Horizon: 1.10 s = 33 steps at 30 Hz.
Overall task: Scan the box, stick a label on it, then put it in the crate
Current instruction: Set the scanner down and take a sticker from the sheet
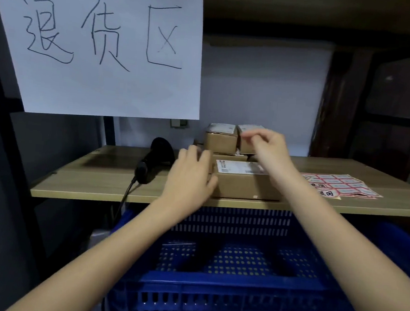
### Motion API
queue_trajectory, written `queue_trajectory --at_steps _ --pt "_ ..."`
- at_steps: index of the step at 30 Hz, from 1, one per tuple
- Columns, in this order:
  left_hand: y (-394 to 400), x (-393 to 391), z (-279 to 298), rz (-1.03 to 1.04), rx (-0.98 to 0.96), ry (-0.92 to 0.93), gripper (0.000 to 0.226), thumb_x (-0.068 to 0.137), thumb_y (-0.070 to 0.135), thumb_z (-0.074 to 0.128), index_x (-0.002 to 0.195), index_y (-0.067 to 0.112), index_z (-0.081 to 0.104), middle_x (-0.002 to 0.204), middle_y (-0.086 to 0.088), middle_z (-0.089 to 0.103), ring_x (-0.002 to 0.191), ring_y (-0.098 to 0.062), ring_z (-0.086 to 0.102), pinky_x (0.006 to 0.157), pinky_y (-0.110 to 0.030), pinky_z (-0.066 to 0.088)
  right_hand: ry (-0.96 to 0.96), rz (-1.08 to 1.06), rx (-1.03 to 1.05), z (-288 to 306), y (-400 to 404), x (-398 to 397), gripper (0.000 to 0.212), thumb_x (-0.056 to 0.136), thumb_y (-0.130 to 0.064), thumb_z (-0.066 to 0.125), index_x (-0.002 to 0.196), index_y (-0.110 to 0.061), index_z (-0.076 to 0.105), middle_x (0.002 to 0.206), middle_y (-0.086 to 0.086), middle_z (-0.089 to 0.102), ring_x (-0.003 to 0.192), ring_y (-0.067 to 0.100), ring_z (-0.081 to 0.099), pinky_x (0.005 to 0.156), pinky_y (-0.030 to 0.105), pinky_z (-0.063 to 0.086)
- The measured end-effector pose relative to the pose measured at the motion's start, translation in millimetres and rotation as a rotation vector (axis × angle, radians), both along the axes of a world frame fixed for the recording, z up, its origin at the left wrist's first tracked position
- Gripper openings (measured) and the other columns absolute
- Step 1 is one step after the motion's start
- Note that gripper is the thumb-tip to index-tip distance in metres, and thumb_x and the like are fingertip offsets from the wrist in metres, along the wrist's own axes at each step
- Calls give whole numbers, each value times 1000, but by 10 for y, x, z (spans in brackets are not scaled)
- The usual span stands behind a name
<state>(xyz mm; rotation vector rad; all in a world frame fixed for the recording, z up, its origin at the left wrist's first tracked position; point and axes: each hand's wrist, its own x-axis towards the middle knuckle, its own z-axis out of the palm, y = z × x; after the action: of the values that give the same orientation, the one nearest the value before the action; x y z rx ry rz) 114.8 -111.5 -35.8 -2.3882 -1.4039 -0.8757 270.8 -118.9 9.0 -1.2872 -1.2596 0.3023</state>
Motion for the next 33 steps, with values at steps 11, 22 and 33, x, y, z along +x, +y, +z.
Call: queue_trajectory --at_steps 11,22,33 --pt "-55 741 -130 -107 -18 122 49 91 37 41 138 23 39 132 -2 52 125 -25 44 100 -36 32 -363 84 -280 -336 -104 844 29 92 -6 41 90 -25 63 34 -29 52 41 -18 50 46 7 31" --pt "-188 583 -136 -51 -30 109 68 77 68 44 132 27 47 122 2 53 115 -19 50 100 -36 36 -362 306 -216 -318 -88 1019 29 94 -7 45 117 -12 63 115 5 64 76 -11 61 62 -1 45" --pt "-299 596 -167 5 17 14 76 65 76 45 115 20 54 117 4 58 112 -17 52 97 -32 37 -518 451 -233 -446 -268 946 34 98 -19 41 128 -18 57 125 -1 56 116 10 50 96 21 36"
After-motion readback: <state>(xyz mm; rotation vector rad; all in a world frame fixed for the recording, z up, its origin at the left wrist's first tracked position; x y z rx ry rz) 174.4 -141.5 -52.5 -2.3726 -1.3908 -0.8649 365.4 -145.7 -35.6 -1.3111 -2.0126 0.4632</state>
